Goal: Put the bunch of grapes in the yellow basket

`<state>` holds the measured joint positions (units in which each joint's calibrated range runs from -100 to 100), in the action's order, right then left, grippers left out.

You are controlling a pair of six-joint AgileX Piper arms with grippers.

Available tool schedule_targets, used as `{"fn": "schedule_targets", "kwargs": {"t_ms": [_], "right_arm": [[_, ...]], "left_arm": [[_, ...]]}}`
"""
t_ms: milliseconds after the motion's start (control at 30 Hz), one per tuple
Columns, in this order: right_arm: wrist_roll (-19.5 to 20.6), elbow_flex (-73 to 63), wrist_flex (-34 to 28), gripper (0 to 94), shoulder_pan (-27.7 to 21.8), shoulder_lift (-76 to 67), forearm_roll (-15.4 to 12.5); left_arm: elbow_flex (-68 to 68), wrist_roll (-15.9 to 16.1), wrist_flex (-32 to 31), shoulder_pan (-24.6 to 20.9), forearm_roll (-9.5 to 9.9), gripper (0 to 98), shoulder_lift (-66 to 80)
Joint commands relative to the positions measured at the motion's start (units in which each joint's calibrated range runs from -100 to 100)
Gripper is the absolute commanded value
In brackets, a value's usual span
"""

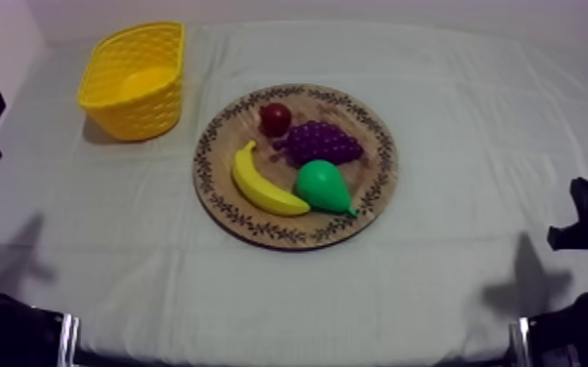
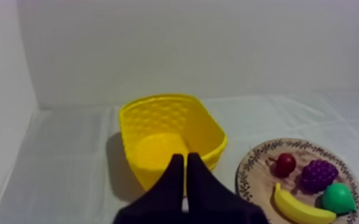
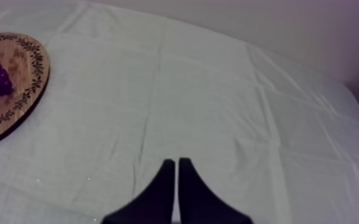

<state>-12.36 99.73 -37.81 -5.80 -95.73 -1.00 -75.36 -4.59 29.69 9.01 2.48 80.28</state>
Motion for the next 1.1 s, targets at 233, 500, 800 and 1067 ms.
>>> {"fn": "schedule_targets", "kwargs": {"t_ms": [233,500,800,1067], "right_arm": [[-0.02,0.04,-0.01,0.2,-0.02,-0.02,0.00],[-0.02,0.04,-0.01,0.2,-0.02,-0.02,0.00],[-0.02,0.04,-0.01,0.2,-0.02,-0.02,0.00],[-0.04,0.04,-0.01,0.2,-0.02,-0.02,0.00]], "left_arm": [[16.73,1.06,1.18,1.99,0.04,0.0,-10.67],[26.88,2.47,3.42,3.70,0.04,0.0,-19.06],[38.20,4.77,9.50,5.77,-0.10,0.0,-29.96],[48.34,5.64,18.32,9.29,1.94,0.0,-38.91]]}}
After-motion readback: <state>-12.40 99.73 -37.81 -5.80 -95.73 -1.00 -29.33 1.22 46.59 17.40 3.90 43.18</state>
